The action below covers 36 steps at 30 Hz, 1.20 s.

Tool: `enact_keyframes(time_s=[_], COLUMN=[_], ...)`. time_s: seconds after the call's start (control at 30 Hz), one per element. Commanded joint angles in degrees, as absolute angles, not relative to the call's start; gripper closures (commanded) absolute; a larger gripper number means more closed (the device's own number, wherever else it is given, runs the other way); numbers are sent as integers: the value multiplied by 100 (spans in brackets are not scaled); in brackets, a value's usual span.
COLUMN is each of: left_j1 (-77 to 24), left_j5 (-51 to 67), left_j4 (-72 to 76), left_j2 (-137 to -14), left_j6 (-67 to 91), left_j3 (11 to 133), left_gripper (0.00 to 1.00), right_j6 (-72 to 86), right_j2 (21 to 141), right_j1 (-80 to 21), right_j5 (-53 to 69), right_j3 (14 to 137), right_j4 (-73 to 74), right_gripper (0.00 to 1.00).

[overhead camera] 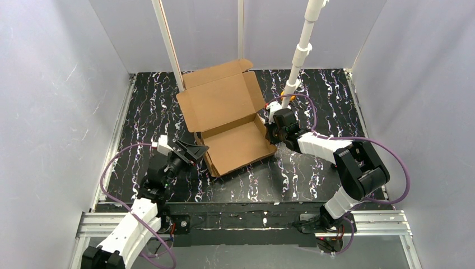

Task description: Fold the paper box

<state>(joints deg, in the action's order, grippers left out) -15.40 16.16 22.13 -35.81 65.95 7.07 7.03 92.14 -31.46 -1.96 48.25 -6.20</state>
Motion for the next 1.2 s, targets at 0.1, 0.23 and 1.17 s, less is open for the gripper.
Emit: enact_keyframes(time_s=[0.1,0.23,1.17], left_j1=[-1479,-1472,-1328], left_j5=[1558,1557,1509], left_j4=[2585,2650,3250], left_j2=[-3203,-3031,-3255], left_j6=[6736,6760,7094], left_j3=[525,465,83], left_gripper=[23,24,84], right_j6=[747,747,721], right_j2=[9553,9580,9634], right_j1=[-3117,-3120,-3120], right_j5=[-39,-38,125], right_j3=[4887,4895,4922], right_j4=[-309,-299,-256], right_gripper=[98,98,98])
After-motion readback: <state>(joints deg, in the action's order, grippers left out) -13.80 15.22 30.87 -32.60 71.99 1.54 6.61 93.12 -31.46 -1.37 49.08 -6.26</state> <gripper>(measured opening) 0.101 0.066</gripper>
